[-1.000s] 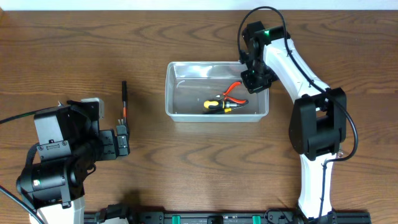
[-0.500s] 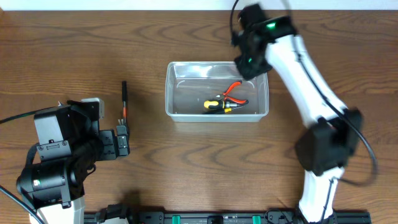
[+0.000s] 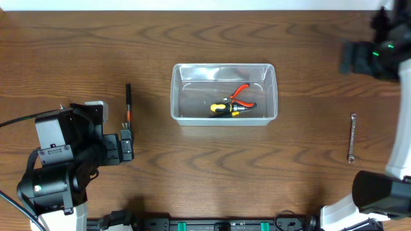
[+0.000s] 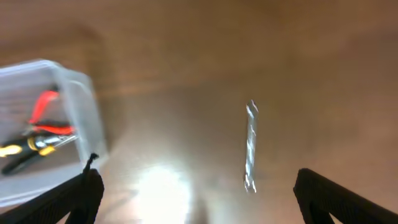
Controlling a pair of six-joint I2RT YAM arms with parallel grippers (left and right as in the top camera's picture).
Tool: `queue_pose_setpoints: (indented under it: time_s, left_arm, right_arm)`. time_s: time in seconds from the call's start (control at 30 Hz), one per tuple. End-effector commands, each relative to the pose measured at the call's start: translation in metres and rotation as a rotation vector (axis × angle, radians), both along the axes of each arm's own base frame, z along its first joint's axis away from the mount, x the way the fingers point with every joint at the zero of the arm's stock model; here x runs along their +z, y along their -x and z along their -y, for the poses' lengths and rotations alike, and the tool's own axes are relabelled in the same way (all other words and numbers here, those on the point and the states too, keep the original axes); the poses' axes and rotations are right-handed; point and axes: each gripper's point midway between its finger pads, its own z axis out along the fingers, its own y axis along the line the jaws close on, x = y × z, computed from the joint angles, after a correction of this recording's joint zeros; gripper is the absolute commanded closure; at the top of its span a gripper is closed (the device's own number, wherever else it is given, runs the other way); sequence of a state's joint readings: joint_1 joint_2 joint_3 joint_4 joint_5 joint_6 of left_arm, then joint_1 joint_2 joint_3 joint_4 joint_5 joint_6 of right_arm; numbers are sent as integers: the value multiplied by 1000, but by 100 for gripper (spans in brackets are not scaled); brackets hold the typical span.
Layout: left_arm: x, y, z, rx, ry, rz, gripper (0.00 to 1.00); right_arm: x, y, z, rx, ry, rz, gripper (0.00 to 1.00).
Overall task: Pack container
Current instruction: 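Move the right gripper back over the silver wrench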
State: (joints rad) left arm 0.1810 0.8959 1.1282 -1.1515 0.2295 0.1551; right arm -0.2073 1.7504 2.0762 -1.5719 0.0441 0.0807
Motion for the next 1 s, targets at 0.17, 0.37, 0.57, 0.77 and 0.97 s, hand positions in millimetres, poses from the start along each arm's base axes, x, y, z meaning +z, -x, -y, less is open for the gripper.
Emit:
queue_pose_setpoints:
  time_s: [0.17,0.37,0.57,0.77,0.97]
  left_arm:
    - [5,-6,-1,-8,-12,13,2]
    - [-4,-14,-1,-9,8,-36,2]
    - [-2,-19,-2,-10,8,-25,2]
    - [-2,-19,-2,-10,7,-22,2]
    - [-2,-19,-2,-11,7,-23,2]
  right_arm:
    - [13,70,28,-230,-91,-37,1]
    - [4,123,13,-253,-89,-56,1]
    - [-41,134,8,-244,-88,-62,1]
    - [-118,105,22,-72,-37,-73,1]
    - [-175,90,41,-28,-46,-148,1]
